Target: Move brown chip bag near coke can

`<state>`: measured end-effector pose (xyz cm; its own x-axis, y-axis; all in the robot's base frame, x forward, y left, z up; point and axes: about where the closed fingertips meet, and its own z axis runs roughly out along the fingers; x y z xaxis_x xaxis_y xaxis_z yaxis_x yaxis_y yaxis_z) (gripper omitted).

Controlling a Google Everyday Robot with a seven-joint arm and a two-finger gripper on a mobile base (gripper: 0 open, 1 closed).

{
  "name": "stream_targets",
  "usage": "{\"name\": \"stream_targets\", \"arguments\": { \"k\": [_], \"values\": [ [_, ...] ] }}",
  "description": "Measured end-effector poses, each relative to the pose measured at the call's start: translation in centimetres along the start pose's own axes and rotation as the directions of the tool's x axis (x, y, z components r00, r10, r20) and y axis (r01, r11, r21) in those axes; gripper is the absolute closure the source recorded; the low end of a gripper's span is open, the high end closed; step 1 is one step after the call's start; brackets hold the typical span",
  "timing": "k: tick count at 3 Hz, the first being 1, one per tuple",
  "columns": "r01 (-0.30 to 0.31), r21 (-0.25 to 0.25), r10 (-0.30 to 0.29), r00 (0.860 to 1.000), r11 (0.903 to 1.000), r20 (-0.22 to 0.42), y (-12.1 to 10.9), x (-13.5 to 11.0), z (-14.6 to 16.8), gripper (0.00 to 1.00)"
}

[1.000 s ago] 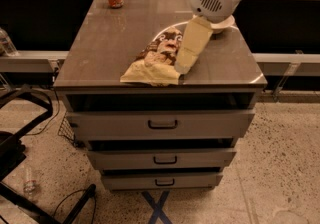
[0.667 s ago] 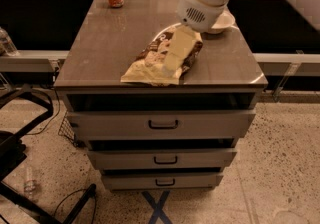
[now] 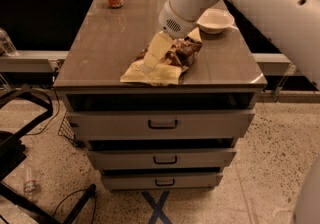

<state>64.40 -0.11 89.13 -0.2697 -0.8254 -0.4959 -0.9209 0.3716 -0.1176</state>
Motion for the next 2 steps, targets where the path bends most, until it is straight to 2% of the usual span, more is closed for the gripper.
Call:
{"name": "stream_targets", "arguments": {
  "k": [1, 2],
  "values": [
    [-0.008, -0.021, 0.009, 1.0, 0.9997, 0.004, -0.2, -0.4, 2.7, 0.23],
    [-0.046, -0.037, 0.046, 0.999, 0.9983, -0.005, 0.3, 0.5, 4.8, 0.46]
  ]
}}
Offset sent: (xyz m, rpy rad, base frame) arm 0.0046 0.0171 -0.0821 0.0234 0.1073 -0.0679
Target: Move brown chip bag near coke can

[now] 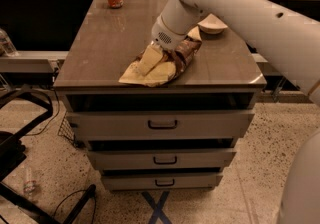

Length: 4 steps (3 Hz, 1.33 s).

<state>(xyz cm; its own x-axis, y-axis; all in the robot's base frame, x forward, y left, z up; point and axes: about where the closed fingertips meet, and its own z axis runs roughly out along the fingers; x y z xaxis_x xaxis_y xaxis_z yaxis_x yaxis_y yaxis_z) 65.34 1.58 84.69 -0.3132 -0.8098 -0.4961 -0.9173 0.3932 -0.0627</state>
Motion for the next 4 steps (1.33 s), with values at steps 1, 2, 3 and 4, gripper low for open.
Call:
{"name": "stream_targets", "arguments": {
  "k": [1, 2, 3, 4],
  "values": [
    [0.0, 0.0, 0.0, 1.0, 1.0, 0.0, 0.0, -0.4, -0.6, 0.78],
    [0.0, 0.0, 0.0, 1.0, 1.0, 0.0, -0.1, -0.5, -0.9, 0.99],
    [0.0, 0.0, 0.0, 1.0, 1.0, 0.0, -0.1, -0.5, -0.9, 1.0],
    [0.051, 0.003, -0.051, 0.999, 0.9987, 0.009, 0.0, -2.2, -2.3, 1.0]
  ]
}}
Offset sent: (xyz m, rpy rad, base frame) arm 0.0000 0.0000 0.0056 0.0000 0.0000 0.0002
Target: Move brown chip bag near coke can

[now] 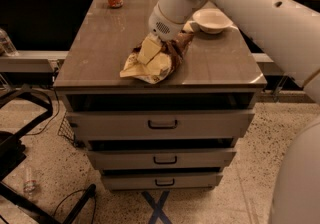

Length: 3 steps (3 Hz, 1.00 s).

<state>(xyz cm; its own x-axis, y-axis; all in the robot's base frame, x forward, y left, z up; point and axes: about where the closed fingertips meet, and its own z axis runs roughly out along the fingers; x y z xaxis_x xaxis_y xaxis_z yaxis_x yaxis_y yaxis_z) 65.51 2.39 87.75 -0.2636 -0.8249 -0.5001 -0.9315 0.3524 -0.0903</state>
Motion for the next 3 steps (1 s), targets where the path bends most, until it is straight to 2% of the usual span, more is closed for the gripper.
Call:
{"name": "stream_targets", "arguments": {
  "k": [1, 2, 3],
  "values": [
    [0.11, 0.035, -0.111, 0.993, 0.9933, 0.042, -0.1, -3.8, -4.9, 1.0],
    [0.205, 0.07, -0.212, 0.969, 0.9763, 0.129, -1.6, -7.4, -8.8, 1.0],
    [0.258, 0.108, -0.277, 0.925, 0.9602, 0.258, -4.2, -10.0, -11.0, 1.0]
  ]
}}
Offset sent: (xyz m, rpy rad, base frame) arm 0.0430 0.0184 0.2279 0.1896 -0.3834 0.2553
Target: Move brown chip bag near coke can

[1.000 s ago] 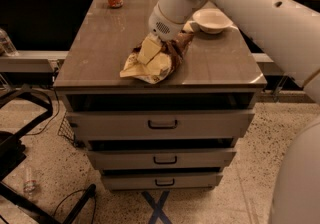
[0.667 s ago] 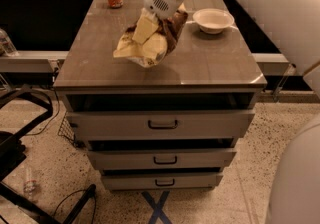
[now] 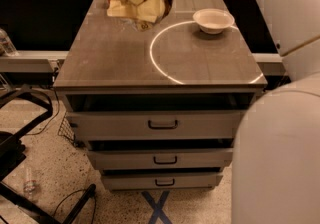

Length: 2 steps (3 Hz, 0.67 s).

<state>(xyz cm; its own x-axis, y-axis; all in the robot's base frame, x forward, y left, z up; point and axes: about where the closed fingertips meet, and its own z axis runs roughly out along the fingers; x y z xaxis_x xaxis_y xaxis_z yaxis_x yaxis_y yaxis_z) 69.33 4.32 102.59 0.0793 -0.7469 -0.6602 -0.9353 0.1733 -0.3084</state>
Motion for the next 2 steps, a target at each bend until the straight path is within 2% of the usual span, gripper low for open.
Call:
{"name": "stream_targets", "arguments": {
  "k": [1, 2],
  "values": [
    [0.012, 0.054, -0.015, 0.998, 0.9985, 0.053, -1.71, -1.69, -2.4, 1.0],
    [0.013, 0.054, -0.017, 0.998, 0.9984, 0.061, -2.06, -1.58, -1.81, 1.0]
  ]
}}
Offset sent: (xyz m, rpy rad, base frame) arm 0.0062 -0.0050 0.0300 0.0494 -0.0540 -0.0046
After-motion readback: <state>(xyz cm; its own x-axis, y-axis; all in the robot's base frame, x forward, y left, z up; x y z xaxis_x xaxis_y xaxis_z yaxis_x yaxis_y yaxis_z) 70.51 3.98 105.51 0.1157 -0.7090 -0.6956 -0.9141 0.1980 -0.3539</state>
